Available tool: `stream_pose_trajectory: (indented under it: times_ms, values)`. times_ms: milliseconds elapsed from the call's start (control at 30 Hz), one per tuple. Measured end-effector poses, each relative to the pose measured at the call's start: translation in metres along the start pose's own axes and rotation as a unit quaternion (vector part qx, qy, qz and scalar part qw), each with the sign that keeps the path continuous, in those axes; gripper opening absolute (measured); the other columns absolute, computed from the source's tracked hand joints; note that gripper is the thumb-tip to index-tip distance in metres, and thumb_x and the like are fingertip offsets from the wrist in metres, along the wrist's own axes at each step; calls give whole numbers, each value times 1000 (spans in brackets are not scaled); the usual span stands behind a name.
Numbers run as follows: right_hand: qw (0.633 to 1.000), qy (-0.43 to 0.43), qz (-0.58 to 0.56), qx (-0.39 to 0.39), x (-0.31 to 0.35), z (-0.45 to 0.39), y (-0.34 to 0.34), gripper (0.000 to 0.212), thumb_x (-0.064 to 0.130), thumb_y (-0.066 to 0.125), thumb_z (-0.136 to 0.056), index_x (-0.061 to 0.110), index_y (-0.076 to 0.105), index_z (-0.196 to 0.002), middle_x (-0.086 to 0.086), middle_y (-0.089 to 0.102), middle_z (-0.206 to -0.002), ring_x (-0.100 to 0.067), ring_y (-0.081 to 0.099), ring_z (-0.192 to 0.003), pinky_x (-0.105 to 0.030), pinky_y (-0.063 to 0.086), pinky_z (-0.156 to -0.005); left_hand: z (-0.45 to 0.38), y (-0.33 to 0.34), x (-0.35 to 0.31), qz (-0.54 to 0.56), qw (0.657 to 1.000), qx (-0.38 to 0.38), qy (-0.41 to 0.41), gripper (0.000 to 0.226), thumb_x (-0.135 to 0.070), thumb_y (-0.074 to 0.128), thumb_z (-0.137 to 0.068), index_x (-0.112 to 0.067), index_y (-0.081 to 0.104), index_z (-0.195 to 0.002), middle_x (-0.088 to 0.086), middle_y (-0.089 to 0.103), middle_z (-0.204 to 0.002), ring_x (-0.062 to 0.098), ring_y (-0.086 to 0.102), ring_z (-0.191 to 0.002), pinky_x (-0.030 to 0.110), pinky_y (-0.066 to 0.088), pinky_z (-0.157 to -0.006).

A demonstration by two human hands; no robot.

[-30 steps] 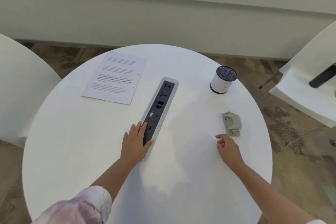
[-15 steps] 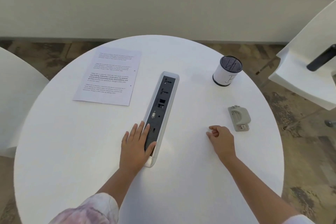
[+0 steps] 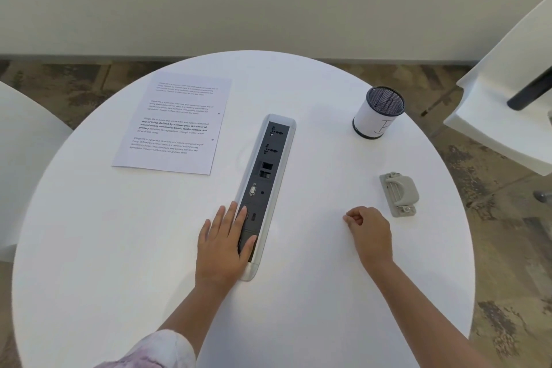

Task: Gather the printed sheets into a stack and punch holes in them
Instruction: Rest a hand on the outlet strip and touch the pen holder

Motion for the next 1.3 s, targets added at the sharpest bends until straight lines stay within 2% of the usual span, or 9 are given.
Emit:
stream_pose_trajectory:
  times_ms: [133,267,433,567,667,867,1000,1133,1300]
  values:
    - [999,-12,45,15,2,-2,1,11,15,54,-90,10,64,-87,-3,58,-88,-16,52,-77,-25,36,-70,-1,0,0,4,1000,0,-1,64,-57,9,-92,-27,36,-140,-3,37,-148,14,25,-137,36,17,-109]
    - [998,-10,52,40,2,-5,6,13,14,51,-92,8,61,-89,-3,54,-90,-18,52,-79,-25,36,-70,0,-1,-1,7,1000,-4,1,63,-57,9,-92,-26,36,-141,-3,37,-148,14,23,-137,37,17,-109]
    - [990,78,-93,67,-13,-12,3,13,16,54,-91,6,63,-92,-4,61,-83,-15,57,-70,-21,39,-62,0,-1,-1,10,1000,-2,1,62,-56,10,-92,-26,36,-141,-3,38,-148,16,28,-137,38,18,-109]
    - [955,147,-239,100,-24,-14,2,10,13,54,-91,7,61,-87,-4,58,-75,-11,57,-61,-18,46,-67,1,-2,-1,9,1000,3,1,62,-56,10,-93,-27,35,-141,-3,38,-148,17,30,-137,37,17,-109]
    - [927,172,-313,113,-24,-16,2,15,10,52,-92,8,59,-79,-5,53,-72,-11,53,-63,-12,52,-61,0,-2,-1,13,1000,5,2,62,-56,11,-93,-26,37,-140,-3,39,-148,17,29,-137,38,18,-109]
    - [826,240,-490,145,-8,-19,2,18,7,47,-94,7,56,-78,-4,48,-72,-10,50,-65,-13,54,-55,1,-4,-1,20,1000,2,1,61,-55,13,-93,-26,38,-139,-3,39,-147,15,26,-137,37,18,-109]
    - [791,250,-548,109,21,-48,-19,20,4,51,-92,6,55,-73,-2,53,-62,-7,55,-52,-15,55,-52,1,-3,-1,23,1000,6,0,62,-55,12,-93,-25,40,-139,-3,39,-147,15,25,-137,37,17,-109]
    - [800,194,-565,62,56,-103,-58,21,3,51,-92,5,53,-71,1,56,-51,-4,55,-45,-14,51,-48,1,-4,-1,28,1000,12,-4,62,-55,13,-92,-25,41,-138,-4,40,-146,15,26,-136,32,10,-111]
    - [879,153,-452,5,75,-169,-97,22,10,58,-89,9,53,-68,-2,49,-66,-7,49,-56,-14,50,-52,1,-2,-2,41,999,25,-5,62,-56,13,-92,-25,41,-138,-4,40,-146,14,25,-137,29,7,-112]
Point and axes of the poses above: each hand's wrist, its own z-axis away from the middle knuckle, its own y-axis out of the palm, x = y × z, the point moved 7 cm from there along -z, towards the middle knuckle
